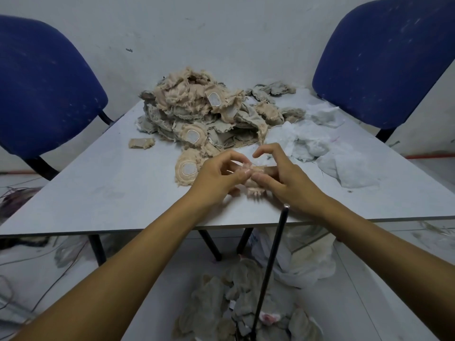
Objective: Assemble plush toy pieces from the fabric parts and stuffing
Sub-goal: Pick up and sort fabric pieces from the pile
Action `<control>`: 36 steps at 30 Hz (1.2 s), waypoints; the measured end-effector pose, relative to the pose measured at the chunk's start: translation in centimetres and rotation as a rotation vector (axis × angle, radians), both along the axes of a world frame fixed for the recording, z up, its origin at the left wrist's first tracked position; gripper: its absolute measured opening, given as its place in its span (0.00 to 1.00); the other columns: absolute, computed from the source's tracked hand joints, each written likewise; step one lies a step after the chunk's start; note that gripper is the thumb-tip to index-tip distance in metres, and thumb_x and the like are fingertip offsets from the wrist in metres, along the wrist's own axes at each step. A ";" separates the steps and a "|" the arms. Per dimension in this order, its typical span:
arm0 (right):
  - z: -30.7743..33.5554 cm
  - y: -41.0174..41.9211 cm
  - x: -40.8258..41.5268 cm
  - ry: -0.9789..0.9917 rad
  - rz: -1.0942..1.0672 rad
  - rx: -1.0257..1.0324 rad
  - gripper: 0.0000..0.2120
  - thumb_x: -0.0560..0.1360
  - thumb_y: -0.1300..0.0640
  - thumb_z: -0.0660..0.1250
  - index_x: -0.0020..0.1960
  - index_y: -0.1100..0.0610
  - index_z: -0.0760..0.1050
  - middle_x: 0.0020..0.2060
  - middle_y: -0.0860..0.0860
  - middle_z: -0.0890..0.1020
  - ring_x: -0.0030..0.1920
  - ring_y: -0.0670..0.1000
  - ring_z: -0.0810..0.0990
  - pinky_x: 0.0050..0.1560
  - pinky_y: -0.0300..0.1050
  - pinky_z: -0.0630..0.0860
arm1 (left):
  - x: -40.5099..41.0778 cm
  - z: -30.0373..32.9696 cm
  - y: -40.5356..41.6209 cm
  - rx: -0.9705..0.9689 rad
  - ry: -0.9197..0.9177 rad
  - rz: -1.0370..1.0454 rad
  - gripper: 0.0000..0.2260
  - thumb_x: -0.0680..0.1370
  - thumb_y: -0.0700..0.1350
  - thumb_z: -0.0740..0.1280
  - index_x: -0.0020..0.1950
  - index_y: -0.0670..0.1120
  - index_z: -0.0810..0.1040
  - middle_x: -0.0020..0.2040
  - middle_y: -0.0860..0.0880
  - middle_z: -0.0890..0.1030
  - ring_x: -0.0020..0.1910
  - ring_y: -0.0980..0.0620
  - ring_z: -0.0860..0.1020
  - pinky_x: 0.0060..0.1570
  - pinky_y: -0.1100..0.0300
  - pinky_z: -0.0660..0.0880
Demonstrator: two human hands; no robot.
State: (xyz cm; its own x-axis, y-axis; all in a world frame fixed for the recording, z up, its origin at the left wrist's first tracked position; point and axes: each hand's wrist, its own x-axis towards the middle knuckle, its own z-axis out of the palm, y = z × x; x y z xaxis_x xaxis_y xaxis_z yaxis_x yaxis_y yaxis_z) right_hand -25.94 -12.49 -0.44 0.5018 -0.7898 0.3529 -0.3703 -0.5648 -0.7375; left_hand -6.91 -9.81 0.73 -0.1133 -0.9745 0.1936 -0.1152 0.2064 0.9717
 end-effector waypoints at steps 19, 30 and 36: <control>0.7 -0.3 -0.4 -0.244 0.044 0.255 0.07 0.73 0.64 0.74 0.49 0.60 0.78 0.37 0.48 0.82 0.40 0.44 0.80 0.43 0.34 0.75 | 1.4 1.1 -1.4 0.286 -0.046 -0.245 0.12 0.69 0.35 0.75 0.51 0.39 0.78 0.37 0.46 0.80 0.38 0.46 0.81 0.41 0.55 0.78; 0.8 0.3 -0.1 -0.193 -0.106 0.174 0.08 0.73 0.56 0.76 0.37 0.53 0.79 0.46 0.51 0.80 0.44 0.49 0.79 0.48 0.46 0.74 | 1.7 1.4 -1.5 0.253 0.128 -0.379 0.03 0.70 0.37 0.69 0.43 0.39 0.78 0.40 0.47 0.81 0.42 0.51 0.79 0.42 0.60 0.77; 1.1 0.1 -0.7 -0.224 0.047 0.294 0.09 0.74 0.53 0.73 0.45 0.59 0.82 0.43 0.67 0.80 0.43 0.54 0.75 0.46 0.50 0.70 | -0.2 0.6 -1.6 0.182 0.183 -0.267 0.10 0.73 0.31 0.67 0.39 0.45 0.74 0.40 0.41 0.78 0.37 0.50 0.79 0.31 0.57 0.77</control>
